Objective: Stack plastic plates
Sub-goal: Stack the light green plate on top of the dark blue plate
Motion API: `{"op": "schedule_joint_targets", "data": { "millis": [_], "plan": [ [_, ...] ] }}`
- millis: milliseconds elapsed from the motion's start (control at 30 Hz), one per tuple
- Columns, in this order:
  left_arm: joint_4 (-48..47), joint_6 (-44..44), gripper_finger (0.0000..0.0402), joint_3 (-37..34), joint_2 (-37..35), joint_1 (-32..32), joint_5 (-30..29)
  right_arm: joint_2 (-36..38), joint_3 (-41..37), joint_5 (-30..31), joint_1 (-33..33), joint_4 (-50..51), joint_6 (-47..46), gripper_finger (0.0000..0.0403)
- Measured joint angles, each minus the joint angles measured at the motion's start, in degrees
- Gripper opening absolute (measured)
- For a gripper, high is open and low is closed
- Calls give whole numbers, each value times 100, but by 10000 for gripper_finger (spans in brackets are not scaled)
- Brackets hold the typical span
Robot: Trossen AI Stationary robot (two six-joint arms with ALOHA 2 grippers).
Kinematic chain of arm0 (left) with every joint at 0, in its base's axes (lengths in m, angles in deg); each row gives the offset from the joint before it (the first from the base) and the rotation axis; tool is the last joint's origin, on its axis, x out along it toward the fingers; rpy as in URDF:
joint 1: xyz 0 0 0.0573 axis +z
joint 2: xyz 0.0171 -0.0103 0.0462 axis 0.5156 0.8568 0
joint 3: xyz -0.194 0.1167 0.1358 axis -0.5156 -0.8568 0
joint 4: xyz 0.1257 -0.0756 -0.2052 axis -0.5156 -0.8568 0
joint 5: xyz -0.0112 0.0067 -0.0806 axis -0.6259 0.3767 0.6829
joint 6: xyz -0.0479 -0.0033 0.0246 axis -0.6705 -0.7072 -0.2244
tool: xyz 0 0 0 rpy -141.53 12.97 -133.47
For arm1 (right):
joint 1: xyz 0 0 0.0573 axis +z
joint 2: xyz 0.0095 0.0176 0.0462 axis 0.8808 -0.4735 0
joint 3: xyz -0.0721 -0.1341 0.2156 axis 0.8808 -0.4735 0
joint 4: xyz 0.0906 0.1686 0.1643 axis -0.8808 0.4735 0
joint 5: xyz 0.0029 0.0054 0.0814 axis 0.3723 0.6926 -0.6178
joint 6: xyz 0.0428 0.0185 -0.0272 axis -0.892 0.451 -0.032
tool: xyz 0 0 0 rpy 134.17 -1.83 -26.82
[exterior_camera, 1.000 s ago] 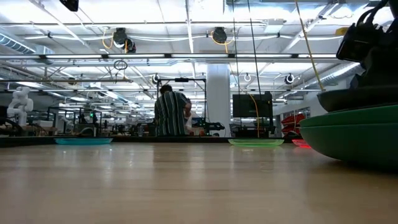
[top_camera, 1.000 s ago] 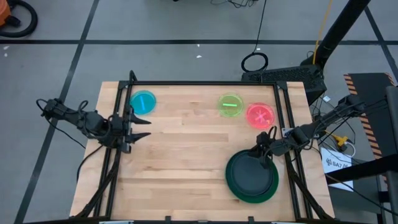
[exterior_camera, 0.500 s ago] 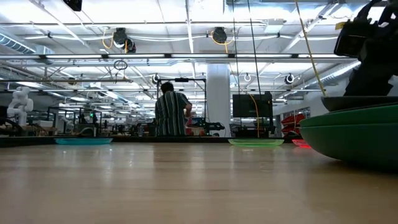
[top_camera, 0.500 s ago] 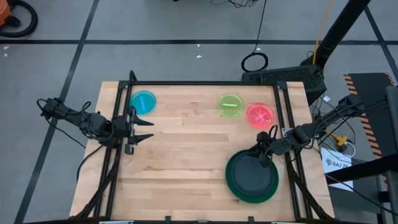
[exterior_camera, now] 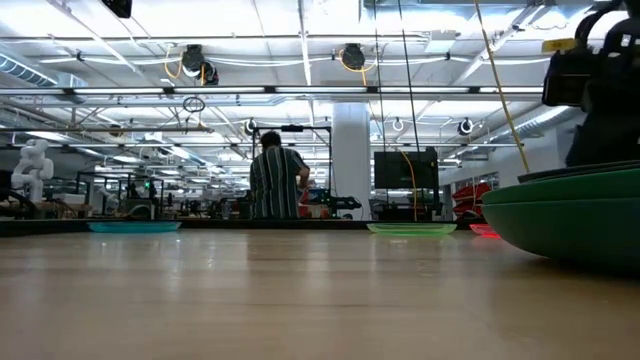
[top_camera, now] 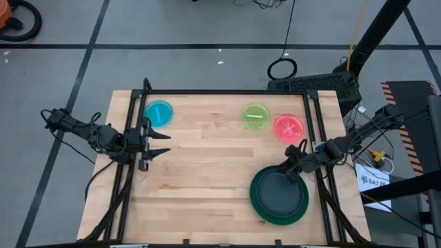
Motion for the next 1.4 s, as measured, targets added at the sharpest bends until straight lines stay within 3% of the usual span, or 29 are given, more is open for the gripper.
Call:
{"op": "schedule_joint_targets", "data": {
  "millis": [100,267,400,567,967,1100,1400],
  "plan": [
    [109,3,200,0,76,11,-2,0,11,246,-4,-59,-81,112],
    [384,102,200,0,339,127,-7,-2,242,1507,-89,-28,58,112],
    [717,87,200,0,666,307,-4,-44,466,1834,-255,-90,340,112],
    [1162,116,200,0,1203,603,-4,-321,657,1834,-555,-721,977,112],
    [1465,321,200,-2,1765,1758,106,-1483,1531,1352,-1622,-626,1730,112],
    [1458,485,200,-2,1765,2145,460,-1752,1758,1349,-2078,-384,1782,112],
    [1046,578,200,-2,1763,2843,507,-2053,2215,1155,-3316,562,1916,112]
  ]
}}
